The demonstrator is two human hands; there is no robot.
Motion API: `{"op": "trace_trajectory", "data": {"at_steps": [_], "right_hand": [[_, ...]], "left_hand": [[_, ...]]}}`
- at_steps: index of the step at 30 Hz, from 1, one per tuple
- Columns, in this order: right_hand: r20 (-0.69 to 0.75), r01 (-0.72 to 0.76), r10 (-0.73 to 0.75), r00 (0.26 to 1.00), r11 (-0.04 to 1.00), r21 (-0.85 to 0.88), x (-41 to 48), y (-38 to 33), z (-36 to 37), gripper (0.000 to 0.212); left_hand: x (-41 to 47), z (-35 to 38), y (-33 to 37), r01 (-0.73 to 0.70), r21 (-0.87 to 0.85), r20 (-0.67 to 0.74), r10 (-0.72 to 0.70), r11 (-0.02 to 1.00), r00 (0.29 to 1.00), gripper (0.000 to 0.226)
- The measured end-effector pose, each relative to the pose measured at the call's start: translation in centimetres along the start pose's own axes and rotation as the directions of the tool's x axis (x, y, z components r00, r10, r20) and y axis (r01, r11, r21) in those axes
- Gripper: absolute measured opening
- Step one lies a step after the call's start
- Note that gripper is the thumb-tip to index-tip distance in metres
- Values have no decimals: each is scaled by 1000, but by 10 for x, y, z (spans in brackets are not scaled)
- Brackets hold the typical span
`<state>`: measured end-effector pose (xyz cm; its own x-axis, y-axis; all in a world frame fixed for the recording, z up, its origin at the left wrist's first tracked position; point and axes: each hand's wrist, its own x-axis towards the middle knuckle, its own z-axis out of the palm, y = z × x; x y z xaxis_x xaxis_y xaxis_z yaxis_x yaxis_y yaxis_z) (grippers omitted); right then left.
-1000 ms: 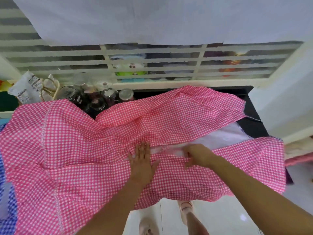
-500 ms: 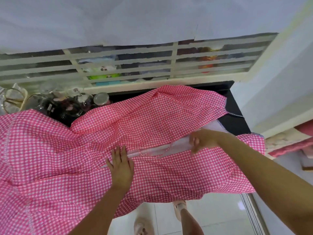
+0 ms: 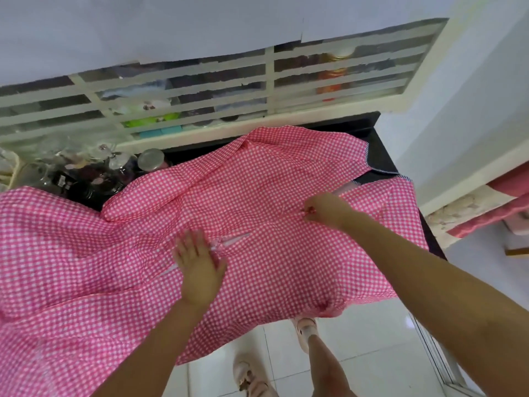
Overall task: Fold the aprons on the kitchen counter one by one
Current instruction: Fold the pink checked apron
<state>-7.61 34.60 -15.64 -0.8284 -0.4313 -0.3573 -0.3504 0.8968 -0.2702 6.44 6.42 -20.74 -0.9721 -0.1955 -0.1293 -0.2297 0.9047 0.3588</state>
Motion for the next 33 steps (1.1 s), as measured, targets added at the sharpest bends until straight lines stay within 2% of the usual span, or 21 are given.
{"op": "trace_trajectory", "data": {"at_steps": [2,4,6,7,9,11,13,15,17,18,19,20,21,23,25,27,30,33], "right_hand": [[-35,-5,4,999,1000,-25,8,-5,15,27],[-95,-7,3,995,999,-37,16,-8,21,28],[-187,-3,9,982,1000,31,11,-6,23,28],[-256,36,-8,967,994,102,7,-8,24,30],[-440,95,38,897,957,275,-24,-5,29,32],[-561,80,220,798,884,460,-70,0,38,29],[-486,-47,521,702,715,698,-121,6,54,33],[-272,-184,795,542,427,885,-167,16,84,34],[-41,-263,936,350,140,955,-192,34,122,29],[105,-283,949,298,-18,959,-196,43,138,30],[259,-288,916,305,-171,942,-199,50,152,42],[359,-301,860,364,-256,919,-198,55,161,59],[391,-319,810,437,-267,909,-196,61,171,73],[396,-396,733,553,-187,899,-185,69,181,81],[423,-448,675,605,-152,881,-177,70,188,70],[438,-466,657,614,-146,873,-173,68,195,57],[388,-440,696,604,-115,891,-182,56,206,50],[397,-475,634,663,-53,879,-197,43,232,39]], "left_hand": [[-3,4,35,-281,-44,-57,278,959,959,71],[-6,14,77,-458,-110,59,465,882,883,69],[-9,37,108,-463,-47,303,454,885,838,87],[-6,47,110,-458,38,369,414,888,832,98],[1,63,111,-475,144,420,381,868,824,107],[2,67,106,-484,177,422,378,857,824,104],[2,65,103,-496,198,395,394,846,830,101],[-1,67,104,-508,201,369,416,838,832,97],[-4,67,105,-514,201,360,425,834,831,91],[-3,67,104,-512,205,355,424,834,833,92],[-3,66,106,-514,219,370,417,830,830,98],[-2,66,106,-513,228,383,408,828,829,104],[-1,66,106,-508,237,398,394,828,828,110],[1,64,107,-503,234,421,380,832,824,117],[1,61,110,-504,214,451,373,837,811,122],[1,59,110,-491,197,465,360,848,809,123],[-1,56,110,-498,199,470,363,844,804,125],[-1,53,110,-485,205,477,345,850,808,127]]}}
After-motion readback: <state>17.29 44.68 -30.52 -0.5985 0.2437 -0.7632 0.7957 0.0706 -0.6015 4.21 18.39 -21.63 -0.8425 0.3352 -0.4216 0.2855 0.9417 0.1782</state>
